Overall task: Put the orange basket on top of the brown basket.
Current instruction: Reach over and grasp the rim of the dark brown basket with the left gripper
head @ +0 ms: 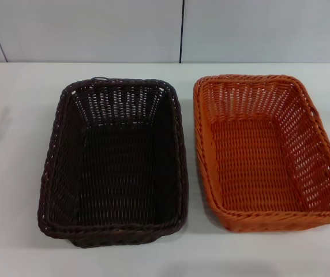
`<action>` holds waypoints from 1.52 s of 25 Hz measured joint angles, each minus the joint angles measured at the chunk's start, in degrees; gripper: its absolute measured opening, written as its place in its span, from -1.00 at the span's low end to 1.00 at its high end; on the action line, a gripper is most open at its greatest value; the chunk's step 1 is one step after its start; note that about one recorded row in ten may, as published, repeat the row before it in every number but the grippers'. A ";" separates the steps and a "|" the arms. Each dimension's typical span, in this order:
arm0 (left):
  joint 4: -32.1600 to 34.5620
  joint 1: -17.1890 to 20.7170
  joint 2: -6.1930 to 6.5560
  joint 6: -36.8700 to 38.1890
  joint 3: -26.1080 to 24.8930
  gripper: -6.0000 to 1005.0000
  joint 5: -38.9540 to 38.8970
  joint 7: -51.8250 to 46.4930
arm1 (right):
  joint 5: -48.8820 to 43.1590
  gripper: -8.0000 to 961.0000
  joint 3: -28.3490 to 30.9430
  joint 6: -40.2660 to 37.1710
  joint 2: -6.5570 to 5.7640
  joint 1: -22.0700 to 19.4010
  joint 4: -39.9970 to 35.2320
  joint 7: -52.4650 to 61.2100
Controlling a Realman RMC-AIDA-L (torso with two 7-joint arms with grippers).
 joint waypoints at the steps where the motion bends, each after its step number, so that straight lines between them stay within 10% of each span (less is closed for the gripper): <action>1: -1.52 -0.14 0.05 2.15 1.34 0.65 0.05 -1.59 | 0.00 0.53 -0.10 0.02 0.00 -0.01 0.00 0.00; 7: -10.48 -0.57 1.15 14.17 9.13 0.65 0.35 -11.84 | 0.00 0.53 -0.18 0.77 0.00 -0.29 0.01 -0.19; 8: -15.85 -1.43 4.60 22.65 16.00 0.65 3.76 -22.53 | 0.00 0.53 -0.06 0.81 0.00 -0.39 0.01 -0.28; 9: -15.85 -1.43 4.60 22.65 16.00 0.65 3.76 -22.53 | 0.00 0.53 0.02 0.85 -0.01 -0.48 0.01 -0.34; 13: -22.01 -3.45 11.63 27.20 23.45 0.65 14.52 -41.33 | 0.00 0.53 0.10 1.57 -0.07 -0.98 0.00 -0.40; 19: -38.25 -4.40 15.54 25.14 28.32 0.65 39.69 -68.16 | 0.05 0.53 0.21 3.85 -0.18 -1.50 -0.19 -0.44; 26: -56.74 -5.13 12.79 13.54 28.52 0.65 67.99 -87.20 | 0.56 0.53 0.26 4.52 -0.47 -1.61 -0.57 -0.49; 38: -68.06 -5.73 1.65 2.64 28.05 0.64 88.96 -93.77 | 0.62 0.53 0.27 5.84 -1.52 -0.32 -0.71 -0.61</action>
